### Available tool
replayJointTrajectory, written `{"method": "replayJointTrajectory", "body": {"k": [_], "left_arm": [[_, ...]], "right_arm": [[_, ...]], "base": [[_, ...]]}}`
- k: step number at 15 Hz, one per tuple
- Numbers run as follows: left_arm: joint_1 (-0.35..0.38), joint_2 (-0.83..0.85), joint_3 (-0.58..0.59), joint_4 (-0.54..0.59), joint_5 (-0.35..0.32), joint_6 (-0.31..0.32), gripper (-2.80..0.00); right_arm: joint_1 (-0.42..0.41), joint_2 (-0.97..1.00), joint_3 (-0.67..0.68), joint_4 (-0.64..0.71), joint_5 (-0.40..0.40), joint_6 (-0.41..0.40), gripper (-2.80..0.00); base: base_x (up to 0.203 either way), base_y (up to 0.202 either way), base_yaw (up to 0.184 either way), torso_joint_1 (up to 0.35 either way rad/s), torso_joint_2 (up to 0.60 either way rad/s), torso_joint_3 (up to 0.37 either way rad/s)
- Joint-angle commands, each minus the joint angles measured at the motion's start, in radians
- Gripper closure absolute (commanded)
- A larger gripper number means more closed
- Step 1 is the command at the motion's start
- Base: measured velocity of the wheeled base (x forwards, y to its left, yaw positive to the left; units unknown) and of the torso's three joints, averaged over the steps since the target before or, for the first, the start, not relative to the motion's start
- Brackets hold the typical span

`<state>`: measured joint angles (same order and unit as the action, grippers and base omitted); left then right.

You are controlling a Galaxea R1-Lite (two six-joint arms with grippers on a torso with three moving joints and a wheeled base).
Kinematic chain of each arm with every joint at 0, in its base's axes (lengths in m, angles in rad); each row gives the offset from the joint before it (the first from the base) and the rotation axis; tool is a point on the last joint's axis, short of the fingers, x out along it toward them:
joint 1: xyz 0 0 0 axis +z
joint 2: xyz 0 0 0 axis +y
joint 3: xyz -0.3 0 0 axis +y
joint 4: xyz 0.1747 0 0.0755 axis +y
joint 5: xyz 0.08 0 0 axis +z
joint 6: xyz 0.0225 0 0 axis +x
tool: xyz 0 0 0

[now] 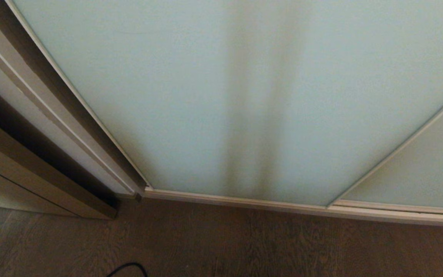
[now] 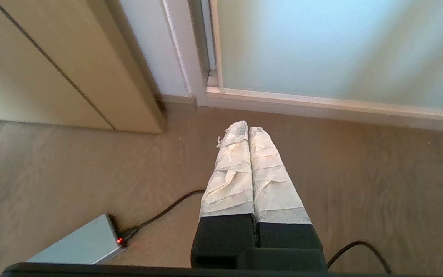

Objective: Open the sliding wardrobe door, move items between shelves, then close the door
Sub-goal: Open the door

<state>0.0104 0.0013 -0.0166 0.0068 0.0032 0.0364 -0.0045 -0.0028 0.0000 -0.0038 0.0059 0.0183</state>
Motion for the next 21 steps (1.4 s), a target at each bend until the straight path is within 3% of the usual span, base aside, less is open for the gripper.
{"method": "replayJointTrajectory", "body": {"k": [1,4,6,8,12,17,21], "left_arm": [[0.0,0.016,-0.123,0.006,0.007,0.003,0.0],[0.0,0.131,-0.373,0.023,0.061,0.003,0.0],[0.001,0.296,-0.567,0.006,0.193,0.002,0.0],[0.0,0.449,-0.717,-0.086,0.343,0.002,0.0],[0.001,0.695,-0.889,-0.294,0.541,0.002,0.0],[0.007,0.979,-0.919,-0.581,0.631,0.026,0.0],[0.008,1.144,-1.023,-0.623,0.632,0.021,0.0]], "right_arm": [[0.0,0.001,0.001,-0.001,0.0,0.0,0.0],[0.0,0.001,0.002,-0.001,0.0,0.0,0.0],[0.0,0.001,0.002,-0.001,0.0,0.0,0.0],[0.0,0.001,0.002,-0.001,0.0,0.0,0.0],[0.0,0.001,0.002,-0.001,0.0,0.0,0.0],[0.0,0.001,0.002,-0.001,0.0,0.0,0.0],[0.0,0.001,0.002,-0.001,0.0,0.0,0.0]], "base": [[0.0,0.0,0.0,0.0,0.0,0.0],[0.0,0.0,0.0,0.0,0.0,0.0],[0.0,0.0,0.0,0.0,0.0,0.0],[0.0,0.0,0.0,0.0,0.0,0.0],[0.0,0.0,0.0,0.0,0.0,0.0],[0.0,0.0,0.0,0.0,0.0,0.0],[0.0,0.0,0.0,0.0,0.0,0.0]]}}
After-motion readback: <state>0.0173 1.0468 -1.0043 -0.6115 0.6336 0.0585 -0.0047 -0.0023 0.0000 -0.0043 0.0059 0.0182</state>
